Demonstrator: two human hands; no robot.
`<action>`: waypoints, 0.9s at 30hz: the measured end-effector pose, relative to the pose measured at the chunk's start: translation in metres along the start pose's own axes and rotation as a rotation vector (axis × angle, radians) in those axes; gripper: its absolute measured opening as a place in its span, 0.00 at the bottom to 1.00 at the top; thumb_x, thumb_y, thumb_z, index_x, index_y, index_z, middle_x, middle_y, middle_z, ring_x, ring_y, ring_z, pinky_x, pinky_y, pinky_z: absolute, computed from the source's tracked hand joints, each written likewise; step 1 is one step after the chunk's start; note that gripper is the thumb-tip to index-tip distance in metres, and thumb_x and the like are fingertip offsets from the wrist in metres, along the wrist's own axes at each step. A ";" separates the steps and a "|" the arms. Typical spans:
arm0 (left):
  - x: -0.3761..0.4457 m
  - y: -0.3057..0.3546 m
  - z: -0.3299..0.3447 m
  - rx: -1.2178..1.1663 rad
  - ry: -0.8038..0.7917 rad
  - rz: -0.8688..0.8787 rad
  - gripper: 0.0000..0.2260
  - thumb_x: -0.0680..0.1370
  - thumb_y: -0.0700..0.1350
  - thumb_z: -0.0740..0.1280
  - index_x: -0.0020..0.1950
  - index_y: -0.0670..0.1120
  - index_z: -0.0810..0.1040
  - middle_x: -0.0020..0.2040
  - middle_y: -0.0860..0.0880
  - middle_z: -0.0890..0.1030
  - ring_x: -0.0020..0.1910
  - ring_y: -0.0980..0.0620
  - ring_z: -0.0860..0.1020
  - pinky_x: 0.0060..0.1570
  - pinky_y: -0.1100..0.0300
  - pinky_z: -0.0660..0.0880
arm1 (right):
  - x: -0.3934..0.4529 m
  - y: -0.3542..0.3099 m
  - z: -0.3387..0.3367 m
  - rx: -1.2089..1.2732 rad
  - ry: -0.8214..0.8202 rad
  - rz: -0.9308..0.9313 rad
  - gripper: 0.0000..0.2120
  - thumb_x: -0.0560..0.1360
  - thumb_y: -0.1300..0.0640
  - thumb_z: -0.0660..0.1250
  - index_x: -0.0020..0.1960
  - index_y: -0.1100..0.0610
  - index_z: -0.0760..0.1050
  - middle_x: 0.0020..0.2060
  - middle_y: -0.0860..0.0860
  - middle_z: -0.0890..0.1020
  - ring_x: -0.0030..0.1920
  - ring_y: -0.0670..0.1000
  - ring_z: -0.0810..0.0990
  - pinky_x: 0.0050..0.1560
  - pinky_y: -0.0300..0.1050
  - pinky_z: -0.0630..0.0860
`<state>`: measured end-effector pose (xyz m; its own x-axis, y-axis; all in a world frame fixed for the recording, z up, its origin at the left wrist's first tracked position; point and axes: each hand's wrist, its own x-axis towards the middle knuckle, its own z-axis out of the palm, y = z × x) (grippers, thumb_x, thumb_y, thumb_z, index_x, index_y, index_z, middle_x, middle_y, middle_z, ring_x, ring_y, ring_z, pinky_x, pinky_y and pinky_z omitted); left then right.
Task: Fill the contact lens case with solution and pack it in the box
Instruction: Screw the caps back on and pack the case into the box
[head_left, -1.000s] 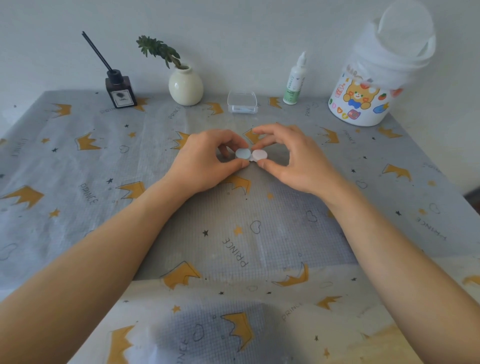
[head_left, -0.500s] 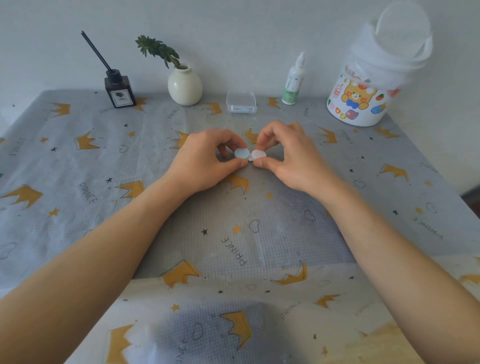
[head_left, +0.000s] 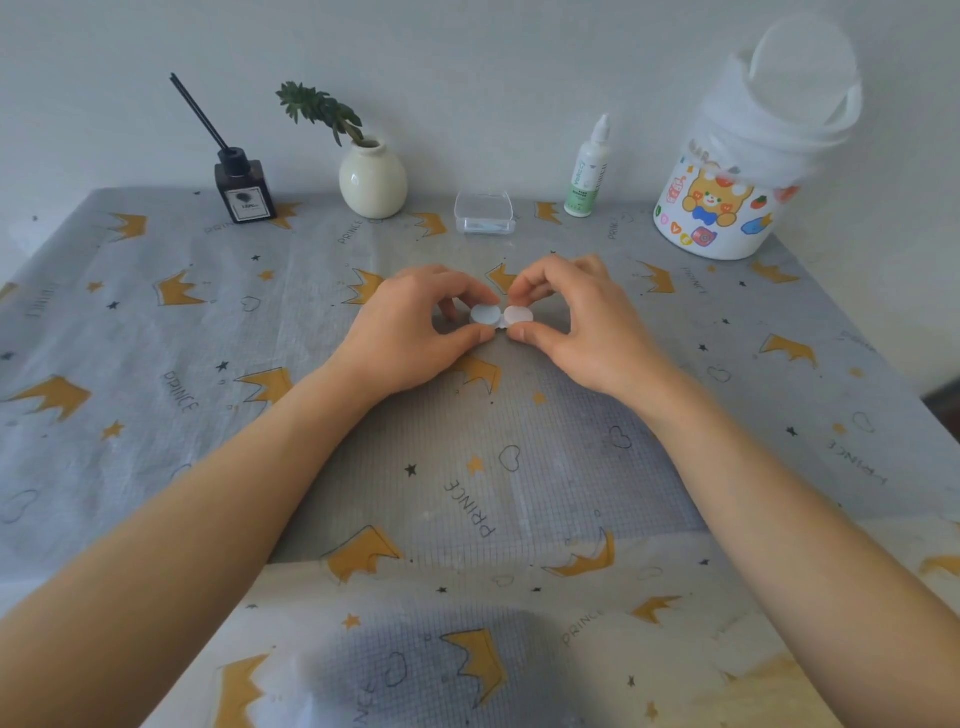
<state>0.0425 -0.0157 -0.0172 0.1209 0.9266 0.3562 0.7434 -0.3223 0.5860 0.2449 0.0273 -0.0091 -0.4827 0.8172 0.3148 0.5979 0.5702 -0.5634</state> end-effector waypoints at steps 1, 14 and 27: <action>0.000 0.000 0.000 0.006 -0.007 0.002 0.09 0.73 0.50 0.74 0.53 0.56 0.82 0.47 0.59 0.78 0.45 0.59 0.76 0.45 0.65 0.71 | 0.000 0.000 0.000 -0.001 0.001 -0.002 0.14 0.72 0.55 0.76 0.55 0.49 0.76 0.45 0.35 0.73 0.59 0.44 0.72 0.53 0.17 0.59; 0.000 0.002 0.001 -0.039 -0.002 -0.021 0.11 0.74 0.50 0.73 0.56 0.56 0.80 0.48 0.58 0.81 0.45 0.62 0.77 0.43 0.74 0.67 | -0.001 0.002 0.001 0.018 -0.002 0.012 0.15 0.72 0.54 0.75 0.55 0.46 0.76 0.47 0.36 0.73 0.57 0.40 0.71 0.52 0.17 0.59; -0.003 0.003 -0.002 -0.061 0.011 -0.035 0.14 0.75 0.51 0.73 0.59 0.53 0.78 0.53 0.60 0.81 0.52 0.60 0.77 0.44 0.72 0.67 | 0.001 0.005 0.000 0.027 -0.006 0.001 0.14 0.72 0.53 0.76 0.55 0.46 0.75 0.46 0.36 0.77 0.59 0.40 0.70 0.52 0.20 0.61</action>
<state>0.0429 -0.0196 -0.0152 0.0884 0.9354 0.3423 0.7058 -0.3013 0.6411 0.2474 0.0306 -0.0120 -0.4856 0.8174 0.3098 0.5813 0.5667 -0.5840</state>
